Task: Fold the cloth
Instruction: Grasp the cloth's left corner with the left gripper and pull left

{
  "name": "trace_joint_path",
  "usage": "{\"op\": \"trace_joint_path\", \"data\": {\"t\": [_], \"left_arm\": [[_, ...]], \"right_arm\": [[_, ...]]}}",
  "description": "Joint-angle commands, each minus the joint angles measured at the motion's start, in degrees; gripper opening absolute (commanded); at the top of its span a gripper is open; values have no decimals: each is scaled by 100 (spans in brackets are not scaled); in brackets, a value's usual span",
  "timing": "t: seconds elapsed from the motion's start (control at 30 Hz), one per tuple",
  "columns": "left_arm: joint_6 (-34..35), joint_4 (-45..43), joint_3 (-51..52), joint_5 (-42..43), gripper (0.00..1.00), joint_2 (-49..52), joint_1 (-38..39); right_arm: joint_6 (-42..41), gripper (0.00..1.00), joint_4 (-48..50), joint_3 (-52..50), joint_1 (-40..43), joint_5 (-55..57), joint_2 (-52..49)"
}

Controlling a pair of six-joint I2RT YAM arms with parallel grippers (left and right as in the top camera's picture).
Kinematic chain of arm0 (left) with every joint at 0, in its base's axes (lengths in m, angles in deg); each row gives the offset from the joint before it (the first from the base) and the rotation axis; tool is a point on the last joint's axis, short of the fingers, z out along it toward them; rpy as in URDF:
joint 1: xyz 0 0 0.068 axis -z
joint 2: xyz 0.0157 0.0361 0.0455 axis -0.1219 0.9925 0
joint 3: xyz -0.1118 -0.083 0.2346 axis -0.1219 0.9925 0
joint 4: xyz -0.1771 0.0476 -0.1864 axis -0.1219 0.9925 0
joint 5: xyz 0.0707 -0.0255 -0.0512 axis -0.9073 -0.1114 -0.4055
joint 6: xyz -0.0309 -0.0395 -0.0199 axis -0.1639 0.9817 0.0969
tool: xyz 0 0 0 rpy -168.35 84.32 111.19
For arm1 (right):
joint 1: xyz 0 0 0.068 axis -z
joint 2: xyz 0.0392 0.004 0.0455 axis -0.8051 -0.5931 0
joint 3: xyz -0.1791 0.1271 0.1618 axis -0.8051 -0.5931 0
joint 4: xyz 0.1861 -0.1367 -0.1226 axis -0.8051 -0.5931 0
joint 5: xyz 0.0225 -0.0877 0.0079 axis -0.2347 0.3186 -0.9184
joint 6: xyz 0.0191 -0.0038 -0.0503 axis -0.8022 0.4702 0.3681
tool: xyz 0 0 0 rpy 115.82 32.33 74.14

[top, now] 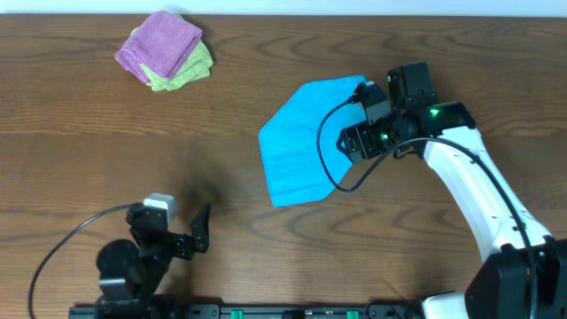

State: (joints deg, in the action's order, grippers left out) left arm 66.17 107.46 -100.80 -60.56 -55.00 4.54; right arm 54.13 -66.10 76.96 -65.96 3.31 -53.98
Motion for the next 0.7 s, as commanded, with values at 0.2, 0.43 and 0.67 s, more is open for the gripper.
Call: {"op": "trace_joint_path", "data": {"t": [0.2, 0.43, 0.67], "left_arm": [[1215, 472, -2420, 1961, 96, 3206, 26], [3359, 83, -2551, 2037, 96, 5031, 31], [4120, -514, -2549, 2479, 95, 6789, 564]], "right_arm": [[-1110, 83, 675, 46, 101, 328, 142], [-1399, 87, 868, 50, 461, 343, 627], [-1399, 88, 673, 50, 636, 339, 756]]}}
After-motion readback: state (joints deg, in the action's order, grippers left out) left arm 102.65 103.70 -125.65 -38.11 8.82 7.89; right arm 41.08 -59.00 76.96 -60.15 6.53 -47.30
